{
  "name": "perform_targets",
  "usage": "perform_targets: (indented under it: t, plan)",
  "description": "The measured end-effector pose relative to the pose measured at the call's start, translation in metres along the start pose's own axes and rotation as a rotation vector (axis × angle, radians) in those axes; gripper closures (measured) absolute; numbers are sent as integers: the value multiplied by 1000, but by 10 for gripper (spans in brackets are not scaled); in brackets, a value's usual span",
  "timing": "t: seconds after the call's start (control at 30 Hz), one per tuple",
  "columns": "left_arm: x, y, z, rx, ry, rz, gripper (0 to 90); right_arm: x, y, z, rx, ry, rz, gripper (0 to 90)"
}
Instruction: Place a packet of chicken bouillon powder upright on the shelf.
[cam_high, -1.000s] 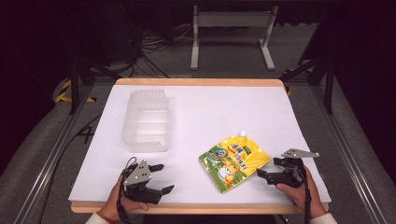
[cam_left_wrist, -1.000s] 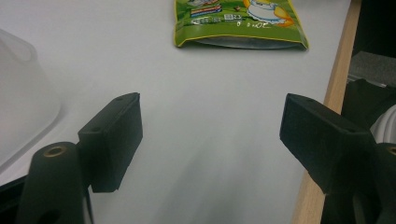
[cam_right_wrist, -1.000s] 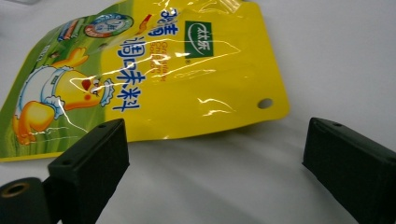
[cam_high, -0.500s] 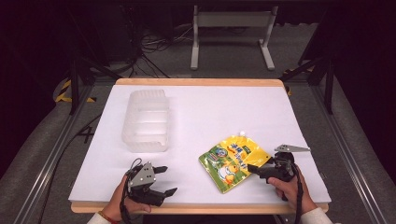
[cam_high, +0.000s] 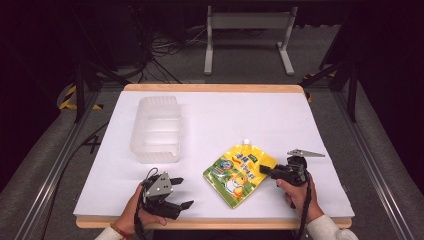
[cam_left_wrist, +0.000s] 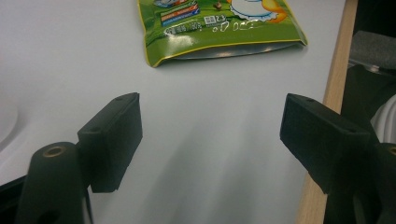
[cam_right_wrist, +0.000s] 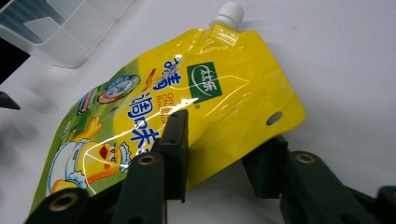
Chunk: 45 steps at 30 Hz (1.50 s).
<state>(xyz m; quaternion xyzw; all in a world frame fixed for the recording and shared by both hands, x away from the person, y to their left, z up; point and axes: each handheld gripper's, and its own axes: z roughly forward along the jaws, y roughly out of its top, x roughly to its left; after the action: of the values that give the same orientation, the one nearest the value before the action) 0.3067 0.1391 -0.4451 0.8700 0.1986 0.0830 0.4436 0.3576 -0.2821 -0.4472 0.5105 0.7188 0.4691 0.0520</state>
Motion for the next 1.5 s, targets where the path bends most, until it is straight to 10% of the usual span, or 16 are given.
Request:
perform_targets:
  t: [0.37, 1.1, 1.5]
  plan:
    - [4, 11, 5, -17, -18, -16, 221, 26, 11, -16, -118, 71, -130, 896]
    - [24, 60, 31, -100, -15, -40, 253, 112, 31, -40, -227, 236, -470, 900]
    - [28, 63, 25, -113, -16, 0, 573, 127, 33, -41, -230, 253, -542, 900]
